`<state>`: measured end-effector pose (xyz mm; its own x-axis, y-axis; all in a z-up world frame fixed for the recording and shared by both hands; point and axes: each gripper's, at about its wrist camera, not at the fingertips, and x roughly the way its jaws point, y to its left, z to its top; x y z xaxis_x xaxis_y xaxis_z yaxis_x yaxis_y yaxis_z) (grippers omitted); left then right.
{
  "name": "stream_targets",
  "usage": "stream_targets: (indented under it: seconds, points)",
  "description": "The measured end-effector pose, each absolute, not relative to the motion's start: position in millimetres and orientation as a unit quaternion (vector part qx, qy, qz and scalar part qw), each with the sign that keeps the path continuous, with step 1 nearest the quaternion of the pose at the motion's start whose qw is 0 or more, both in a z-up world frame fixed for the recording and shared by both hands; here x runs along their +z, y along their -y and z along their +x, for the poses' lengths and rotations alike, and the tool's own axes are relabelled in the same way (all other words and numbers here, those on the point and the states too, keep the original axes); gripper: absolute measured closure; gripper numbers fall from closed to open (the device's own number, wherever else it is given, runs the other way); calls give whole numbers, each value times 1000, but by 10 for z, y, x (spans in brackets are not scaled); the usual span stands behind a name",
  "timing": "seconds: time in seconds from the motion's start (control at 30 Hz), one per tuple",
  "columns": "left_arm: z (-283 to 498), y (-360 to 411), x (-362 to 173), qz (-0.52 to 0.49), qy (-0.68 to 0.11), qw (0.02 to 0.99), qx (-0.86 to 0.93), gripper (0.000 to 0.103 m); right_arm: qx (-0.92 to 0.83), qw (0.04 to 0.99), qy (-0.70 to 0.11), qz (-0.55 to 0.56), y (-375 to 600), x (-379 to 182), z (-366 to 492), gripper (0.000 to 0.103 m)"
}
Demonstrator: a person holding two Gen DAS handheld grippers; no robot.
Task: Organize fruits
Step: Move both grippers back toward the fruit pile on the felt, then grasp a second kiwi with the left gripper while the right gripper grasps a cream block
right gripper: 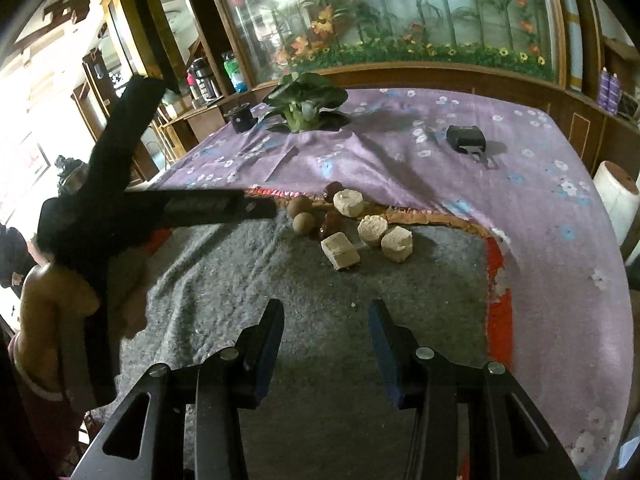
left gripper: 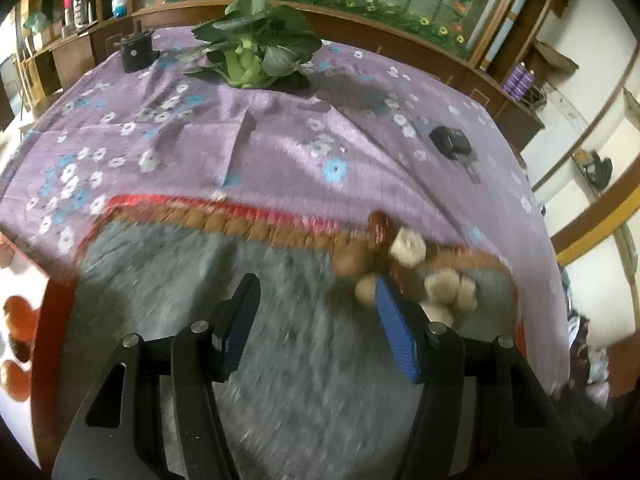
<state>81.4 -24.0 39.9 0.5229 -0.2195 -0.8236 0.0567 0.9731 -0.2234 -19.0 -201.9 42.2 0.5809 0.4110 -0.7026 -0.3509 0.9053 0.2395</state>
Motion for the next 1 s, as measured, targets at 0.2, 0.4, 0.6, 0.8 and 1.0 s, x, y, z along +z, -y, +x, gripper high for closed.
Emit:
stream_targets:
  seconds: [0.2,0.4,0.6,0.8,1.0]
  points:
    - [1039,333,295,-93,-499,859,-75,43,226,884,-407,43,2020,375,-125,60]
    - [1073,381,205,-80,-501,859,-73,44,230,882,-407,49,2034,378,-64,60]
    - [1077,320,194,-69,-492,865,-75,80,229,881,-412,50,2031,361,-15,60]
    - [895,228,313,-52,-476,875,-72,80,237,881,-410,9,1869,342,126,60]
    - [672,124,416,-46,-466,880,-76,80,219,885,-408,-41,1710,280,420,60]
